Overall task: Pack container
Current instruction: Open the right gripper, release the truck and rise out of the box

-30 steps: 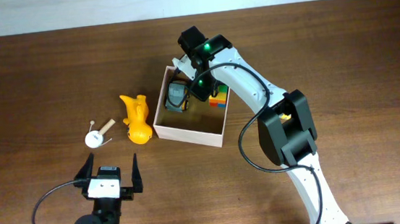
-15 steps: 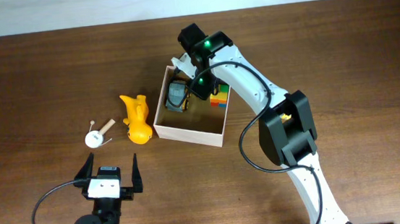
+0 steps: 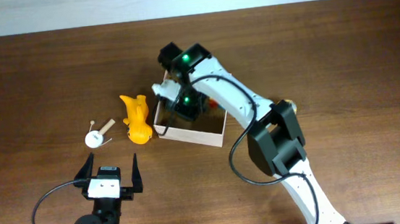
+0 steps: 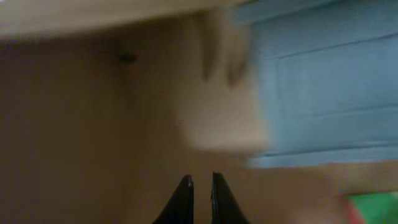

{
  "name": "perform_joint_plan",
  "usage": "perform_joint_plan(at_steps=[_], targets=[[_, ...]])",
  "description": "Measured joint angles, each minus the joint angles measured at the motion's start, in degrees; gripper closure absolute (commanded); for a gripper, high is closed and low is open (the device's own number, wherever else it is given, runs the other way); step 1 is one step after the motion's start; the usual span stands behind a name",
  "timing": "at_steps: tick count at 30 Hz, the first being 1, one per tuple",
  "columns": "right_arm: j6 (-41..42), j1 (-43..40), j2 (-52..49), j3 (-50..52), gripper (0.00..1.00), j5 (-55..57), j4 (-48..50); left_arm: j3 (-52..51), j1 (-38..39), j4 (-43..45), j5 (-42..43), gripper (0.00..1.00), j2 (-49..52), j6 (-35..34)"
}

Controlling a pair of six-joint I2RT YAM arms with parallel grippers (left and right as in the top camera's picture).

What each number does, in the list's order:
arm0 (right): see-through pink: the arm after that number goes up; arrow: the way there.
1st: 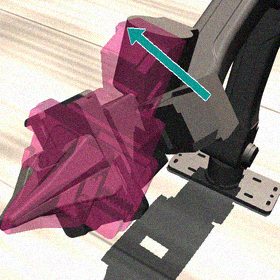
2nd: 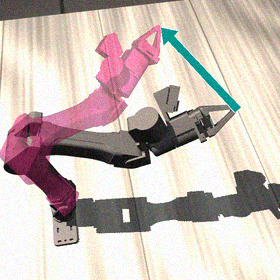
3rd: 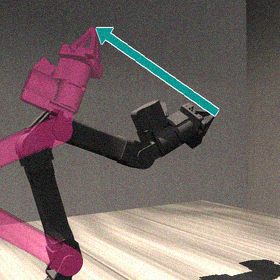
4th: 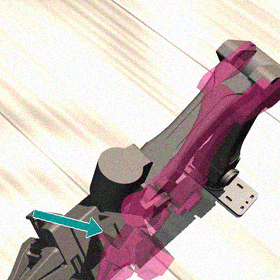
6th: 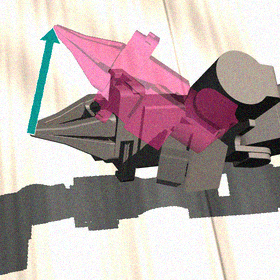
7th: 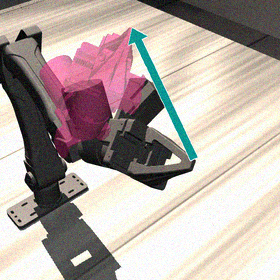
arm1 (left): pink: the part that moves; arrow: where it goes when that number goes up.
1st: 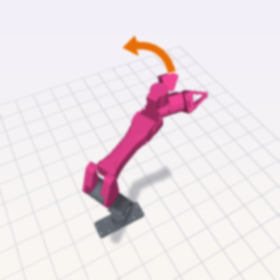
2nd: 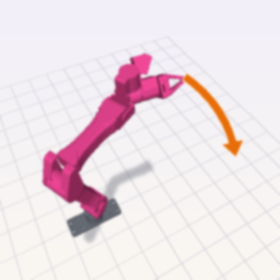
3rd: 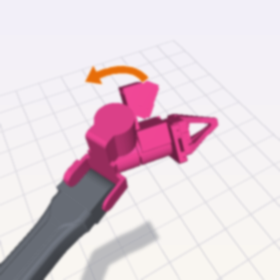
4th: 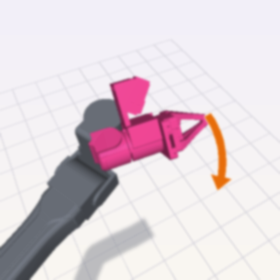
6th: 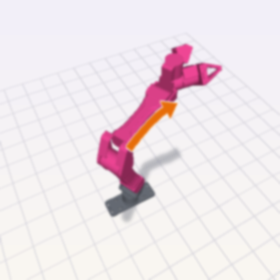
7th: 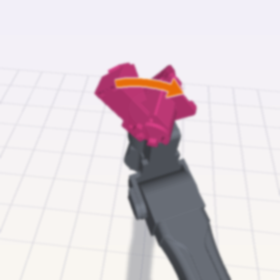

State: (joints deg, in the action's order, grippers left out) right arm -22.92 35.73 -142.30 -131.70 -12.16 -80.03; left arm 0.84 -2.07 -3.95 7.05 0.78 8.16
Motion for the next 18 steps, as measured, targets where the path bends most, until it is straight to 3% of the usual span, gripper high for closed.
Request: perform_joint_plan(at_steps=[9,18], targets=[[-0.02,0.87,-0.02,0.0,0.95,-0.11,-9.09,0.0,0.0,0.0,-0.02,0.01,0.0,0.0],[0.87,-3.69,-0.02,-0.04,0.96,7.26,-12.94,0.0,0.0,0.0,-0.02,0.01,0.0,0.0]])
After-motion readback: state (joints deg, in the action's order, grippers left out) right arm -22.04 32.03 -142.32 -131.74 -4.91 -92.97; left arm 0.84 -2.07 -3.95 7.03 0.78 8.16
